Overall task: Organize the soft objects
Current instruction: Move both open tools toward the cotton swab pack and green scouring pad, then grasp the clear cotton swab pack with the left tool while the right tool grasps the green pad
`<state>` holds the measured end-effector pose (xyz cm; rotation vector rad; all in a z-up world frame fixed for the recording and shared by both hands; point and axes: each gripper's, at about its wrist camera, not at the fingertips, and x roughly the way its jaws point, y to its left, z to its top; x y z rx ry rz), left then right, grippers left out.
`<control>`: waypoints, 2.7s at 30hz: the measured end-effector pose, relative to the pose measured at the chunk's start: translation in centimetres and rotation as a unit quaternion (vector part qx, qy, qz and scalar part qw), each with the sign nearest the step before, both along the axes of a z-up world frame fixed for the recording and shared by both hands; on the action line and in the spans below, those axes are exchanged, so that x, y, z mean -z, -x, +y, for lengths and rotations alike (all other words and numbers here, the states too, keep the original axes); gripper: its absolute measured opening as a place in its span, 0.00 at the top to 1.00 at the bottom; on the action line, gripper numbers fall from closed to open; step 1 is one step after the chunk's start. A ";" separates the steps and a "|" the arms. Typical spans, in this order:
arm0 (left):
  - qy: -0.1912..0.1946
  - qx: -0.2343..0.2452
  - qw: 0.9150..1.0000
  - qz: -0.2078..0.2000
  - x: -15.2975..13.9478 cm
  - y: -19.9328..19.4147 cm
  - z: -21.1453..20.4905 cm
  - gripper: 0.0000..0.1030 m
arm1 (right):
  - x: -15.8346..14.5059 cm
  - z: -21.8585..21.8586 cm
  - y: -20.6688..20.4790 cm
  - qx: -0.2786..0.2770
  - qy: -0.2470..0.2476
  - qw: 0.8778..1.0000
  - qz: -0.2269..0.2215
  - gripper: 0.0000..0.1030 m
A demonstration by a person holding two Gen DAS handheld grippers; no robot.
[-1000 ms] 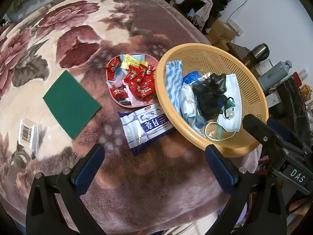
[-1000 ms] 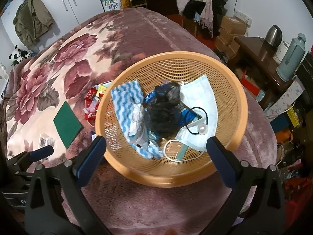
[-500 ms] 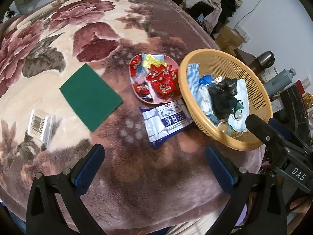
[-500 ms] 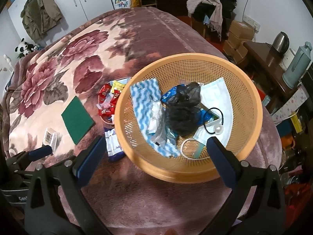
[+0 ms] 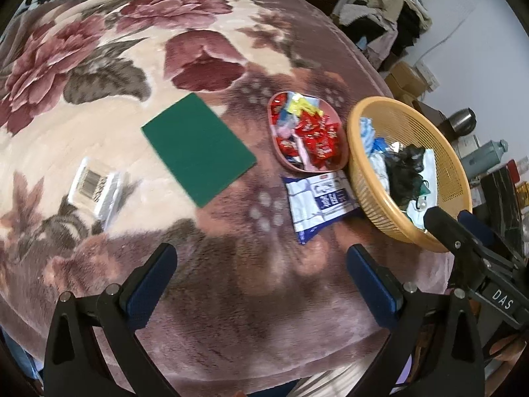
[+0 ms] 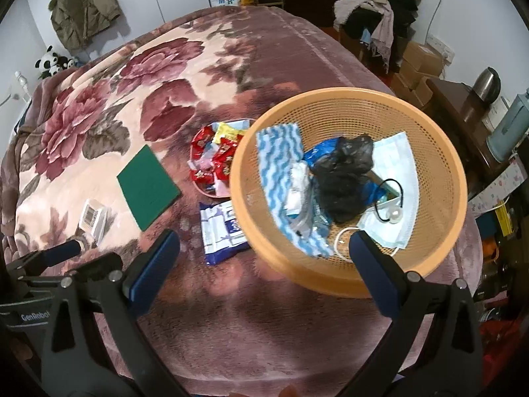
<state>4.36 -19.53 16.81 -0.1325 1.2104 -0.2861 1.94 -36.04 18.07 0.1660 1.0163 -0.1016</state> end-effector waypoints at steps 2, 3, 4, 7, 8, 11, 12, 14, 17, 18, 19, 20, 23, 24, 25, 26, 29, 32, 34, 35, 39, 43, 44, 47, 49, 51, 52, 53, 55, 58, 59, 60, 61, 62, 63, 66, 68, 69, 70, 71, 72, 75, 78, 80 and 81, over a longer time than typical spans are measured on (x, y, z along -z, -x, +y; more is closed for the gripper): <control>0.002 -0.010 1.000 0.000 0.1 0.0 0.9 0.01 | 0.2 0.7 -0.1 -0.006 0.002 1.000 0.002 0.00; 0.002 -0.015 1.000 -0.001 0.2 0.0 1.4 0.01 | 0.3 1.1 -0.2 -0.010 -0.001 1.000 0.001 0.00; 0.002 -0.018 1.000 -0.003 0.3 0.0 1.8 0.01 | 0.3 1.2 -0.1 -0.011 -0.003 1.000 0.001 0.00; 0.004 -0.026 1.000 -0.010 0.5 0.1 3.0 0.01 | 0.4 2.2 -0.3 -0.023 -0.007 1.000 -0.004 0.00; 0.002 -0.030 0.999 -0.012 0.6 0.1 3.5 0.01 | 0.4 2.5 -0.4 -0.027 -0.008 1.000 -0.006 0.00; -0.004 -0.045 0.999 -0.018 1.0 0.2 5.0 0.01 | 0.5 3.5 -0.5 -0.036 -0.009 0.999 -0.020 0.00; -0.003 -0.049 0.999 -0.018 1.1 0.1 5.4 0.01 | 0.6 3.8 -0.6 -0.038 -0.012 0.999 -0.026 0.00; 0.008 -0.067 0.998 -0.021 1.4 0.2 6.8 0.01 | 0.8 4.4 -0.7 -0.043 -0.019 0.998 -0.033 0.00; 0.009 -0.089 0.996 -0.030 1.8 0.3 8.5 0.00 | 1.3 5.5 -1.0 -0.054 -0.016 0.998 -0.035 0.00; 0.008 -0.094 0.995 -0.033 1.9 0.3 9.0 0.00 | 1.6 6.0 -1.1 -0.057 -0.011 0.998 -0.036 0.00; 0.007 -0.102 0.994 -0.033 2.1 0.2 9.8 0.00 | 1.8 6.4 -1.3 -0.061 -0.010 0.998 -0.035 0.00; 0.007 -0.107 0.994 -0.032 2.3 0.2 10.2 0.00 | 1.9 6.8 -1.4 -0.063 -0.008 0.997 -0.032 0.00; 0.002 -0.120 0.992 -0.030 3.0 -0.1 11.8 0.00 | 2.6 8.1 -2.0 -0.078 -0.004 0.997 -0.025 0.00; -0.004 -0.124 0.992 -0.029 3.3 -0.3 12.4 0.01 | 2.8 8.6 -2.2 -0.085 -0.003 0.996 -0.023 0.00; -0.006 -0.125 0.992 -0.026 3.6 -0.4 12.8 0.01 | 3.0 8.8 -2.2 -0.092 -0.002 0.996 -0.022 0.00; -0.007 -0.126 0.992 -0.023 3.8 -0.5 13.2 0.01 | 3.1 9.3 -2.4 -0.100 -0.002 0.995 -0.022 0.00; -0.011 -0.133 0.991 -0.013 4.8 -0.9 14.6 0.01 | 3.6 10.5 -3.2 -0.120 0.000 0.993 -0.020 0.00; -0.009 -0.144 0.990 -0.003 5.9 -1.2 15.9 0.01 | 4.2 11.7 -4.2 -0.135 -0.003 0.991 -0.014 0.00; -0.008 -0.153 0.988 0.001 6.5 -1.6 16.8 0.01 | 4.7 12.5 -5.0 -0.143 -0.004 0.990 -0.007 0.00; -0.008 -0.156 0.988 0.003 6.8 -1.7 17.2 0.01 | 5.0 12.7 -5.3 -0.147 -0.005 0.989 -0.003 0.00; -0.010 -0.167 0.986 0.013 7.9 -2.5 18.5 0.01 | 6.3 14.1 -7.0 -0.162 -0.005 0.987 0.012 0.00; -0.007 -0.172 0.985 0.026 9.0 -3.4 19.5 0.01 | 8.1 15.5 -9.2 -0.184 -0.007 0.982 0.033 0.00; -0.008 -0.174 0.984 0.029 9.4 -3.6 19.7 0.01 | 8.5 15.7 -9.6 -0.188 -0.007 0.982 0.037 0.00; -0.005 -0.180 0.983 0.037 10.1 -4.0 20.3 0.01 | 9.5 16.3 -11.5 -0.198 -0.009 0.979 0.048 0.00; -0.004 -0.186 0.982 0.043 10.7 -4.2 20.9 0.01 | 10.3 16.4 -12.9 -0.199 -0.011 0.978 0.054 0.00; -0.005 -0.190 0.981 0.046 11.1 -4.6 21.3 0.01 | 11.0 16.4 -14.2 -0.196 -0.011 0.979 0.061 0.00; -0.005 -0.192 0.980 0.047 11.2 -4.8 21.5 0.01 | 11.3 16.4 -14.8 -0.196 -0.011 0.979 0.064 0.00; -0.004 -0.194 0.980 0.047 11.3 -5.0 21.7 0.01 | 11.6 16.4 -15.4 -0.195 -0.011 0.978 0.067 0.00; -0.003 -0.197 0.979 0.047 11.4 -5.4 21.9 0.01 | 12.2 16.4 -16.2 -0.196 -0.009 0.978 0.073 0.00; -0.003 -0.196 0.979 0.047 11.6 -6.0 22.1 0.01 | 13.2 16.6 -17.3 -0.204 -0.009 0.975 0.088 0.00; -0.003 -0.197 0.979 0.048 11.7 -6.2 22.2 0.01 | 13.6 16.7 -17.6 -0.207 -0.011 0.974 0.093 0.00; -0.002 -0.197 0.979 0.049 11.7 -6.4 22.3 0.01 | 13.9 16.7 -17.8 -0.209 -0.015 0.973 0.098 0.00; -0.001 -0.198 0.979 0.050 11.9 -6.6 22.3 0.01 | 14.2 16.6 -18.0 -0.210 -0.020 0.972 0.104 0.00; -0.001 -0.199 0.979 0.052 12.0 -6.8 22.3 0.01 | 14.4 16.5 -18.2 -0.208 -0.025 0.972 0.108 0.00; 0.000 -0.200 0.978 0.053 12.1 -6.9 22.4 0.01 | 14.6 16.4 -18.3 -0.207 -0.030 0.972 0.111 0.00; 0.006 -0.204 0.977 0.058 12.4 -7.1 22.5 0.01 | 14.5 15.9 -18.3 -0.207 -0.055 0.970 0.116 0.00; 0.006 -0.206 0.977 0.059 12.6 -7.0 22.6 0.01 | 13.8 15.4 -18.0 -0.208 -0.094 0.966 0.119 0.01; 0.007 -0.207 0.976 0.060 12.7 -6.8 22.6 0.01 | 13.3 15.1 -17.8 -0.207 -0.124 0.963 0.118 0.02; 0.007 -0.208 0.976 0.062 12.8 -6.7 22.6 0.01 | 12.9 15.0 -17.5 -0.209 -0.145 0.960 0.116 0.11; 0.007 -0.209 0.976 0.063 12.8 -6.5 22.6 0.01 | 12.5 15.0 -17.3 -0.211 -0.155 0.959 0.112 0.15; 0.007 -0.209 0.976 0.063 12.9 -6.3 22.6 0.01 | 12.0 15.1 -16.9 -0.218 -0.161 0.957 0.107 0.22; 0.010 -0.212 0.975 0.062 13.0 -5.6 22.7 0.01 | 11.1 16.1 -15.6 -0.253 -0.186 0.943 0.108 0.32; 0.016 -0.219 0.974 0.060 13.1 -4.8 23.1 0.01 | 10.8 17.7 -14.4 -0.281 -0.196 0.933 0.108 0.57; 0.019 -0.226 0.972 0.059 13.2 -4.4 23.4 0.01 | 11.2 19.0 -14.0 -0.291 -0.198 0.930 0.109 0.72; 0.020 -0.229 0.972 0.058 13.2 -4.2 23.6 0.01 | 11.6 19.4 -14.0 -0.291 -0.197 0.930 0.111 0.83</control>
